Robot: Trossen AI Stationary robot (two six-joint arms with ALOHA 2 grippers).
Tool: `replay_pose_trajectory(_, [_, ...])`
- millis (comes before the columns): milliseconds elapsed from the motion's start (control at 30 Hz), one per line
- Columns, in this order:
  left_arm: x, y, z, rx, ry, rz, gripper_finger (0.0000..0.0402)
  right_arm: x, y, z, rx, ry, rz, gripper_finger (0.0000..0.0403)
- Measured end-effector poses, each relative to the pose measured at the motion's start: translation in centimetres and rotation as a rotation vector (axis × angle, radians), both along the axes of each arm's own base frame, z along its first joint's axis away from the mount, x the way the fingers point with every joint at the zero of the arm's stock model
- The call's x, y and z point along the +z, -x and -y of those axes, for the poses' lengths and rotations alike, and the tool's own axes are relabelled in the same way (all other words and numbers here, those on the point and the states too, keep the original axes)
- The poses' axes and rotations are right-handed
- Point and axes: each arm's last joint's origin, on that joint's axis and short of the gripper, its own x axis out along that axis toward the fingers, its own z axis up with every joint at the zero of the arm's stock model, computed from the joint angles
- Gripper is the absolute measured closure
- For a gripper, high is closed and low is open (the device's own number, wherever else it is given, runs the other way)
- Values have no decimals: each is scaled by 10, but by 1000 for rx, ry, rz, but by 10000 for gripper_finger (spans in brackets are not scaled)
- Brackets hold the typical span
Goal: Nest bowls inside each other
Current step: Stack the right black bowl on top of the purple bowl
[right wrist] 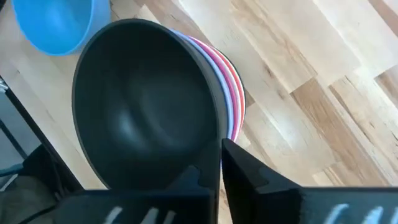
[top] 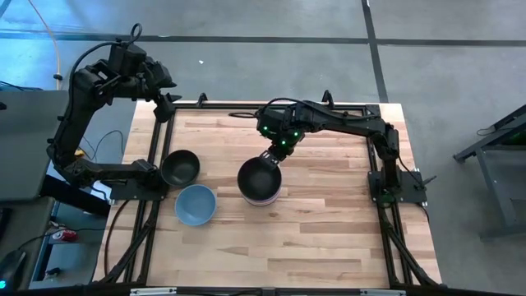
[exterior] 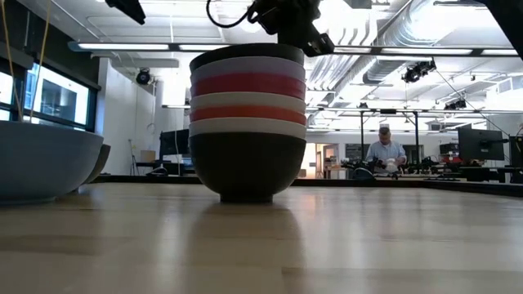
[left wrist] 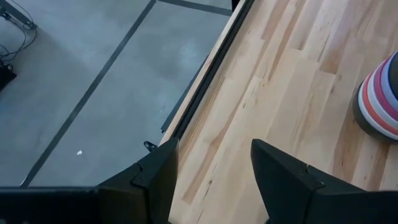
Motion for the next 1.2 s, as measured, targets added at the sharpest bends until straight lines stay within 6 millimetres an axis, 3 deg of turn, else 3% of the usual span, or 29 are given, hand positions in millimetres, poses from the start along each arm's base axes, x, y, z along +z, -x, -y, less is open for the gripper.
replay_pose_trajectory(467, [0, 0, 0, 1, 5, -4, 213, -1, -4, -11, 32, -9, 11, 402])
replay_pose_trajectory(733, [-1, 0, 1, 5, 12, -5, 213, -16, -13, -12, 58, -41, -19, 403])
replay_pose_trajectory(1200, [1, 3, 5, 7, -1, 5, 213, -18, -11, -7, 64, -37, -42, 403])
